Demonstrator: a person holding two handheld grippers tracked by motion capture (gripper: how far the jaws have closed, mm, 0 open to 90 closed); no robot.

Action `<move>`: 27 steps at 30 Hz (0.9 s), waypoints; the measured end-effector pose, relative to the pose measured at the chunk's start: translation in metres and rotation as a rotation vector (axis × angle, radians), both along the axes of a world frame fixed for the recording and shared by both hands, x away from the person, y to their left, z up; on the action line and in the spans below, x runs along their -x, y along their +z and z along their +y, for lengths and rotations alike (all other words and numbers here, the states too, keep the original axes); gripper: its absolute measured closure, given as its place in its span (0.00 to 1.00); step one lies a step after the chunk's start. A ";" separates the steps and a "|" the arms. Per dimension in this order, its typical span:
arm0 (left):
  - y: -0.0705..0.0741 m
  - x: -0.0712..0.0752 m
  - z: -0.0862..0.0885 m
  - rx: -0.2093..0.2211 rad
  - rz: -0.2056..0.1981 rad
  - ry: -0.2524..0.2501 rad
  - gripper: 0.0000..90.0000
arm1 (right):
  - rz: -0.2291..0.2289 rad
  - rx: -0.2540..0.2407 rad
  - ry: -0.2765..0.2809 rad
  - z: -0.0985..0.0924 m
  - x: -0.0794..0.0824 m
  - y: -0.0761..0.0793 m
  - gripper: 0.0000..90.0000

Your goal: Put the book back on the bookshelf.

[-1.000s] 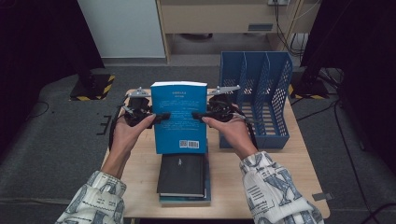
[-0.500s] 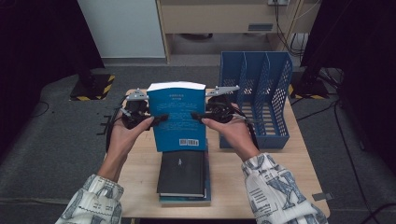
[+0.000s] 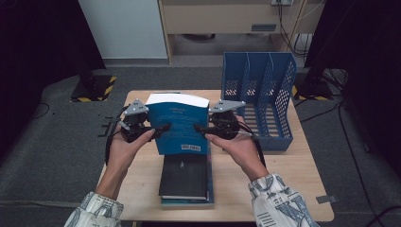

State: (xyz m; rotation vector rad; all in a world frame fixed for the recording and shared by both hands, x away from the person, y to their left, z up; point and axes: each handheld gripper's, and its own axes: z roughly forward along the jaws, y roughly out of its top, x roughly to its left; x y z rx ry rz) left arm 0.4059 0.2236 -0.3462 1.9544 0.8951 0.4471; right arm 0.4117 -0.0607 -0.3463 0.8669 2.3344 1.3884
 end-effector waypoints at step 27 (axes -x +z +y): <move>-0.010 0.008 0.005 0.093 -0.055 0.037 0.30 | -0.038 -0.021 0.063 -0.001 0.027 -0.003 0.55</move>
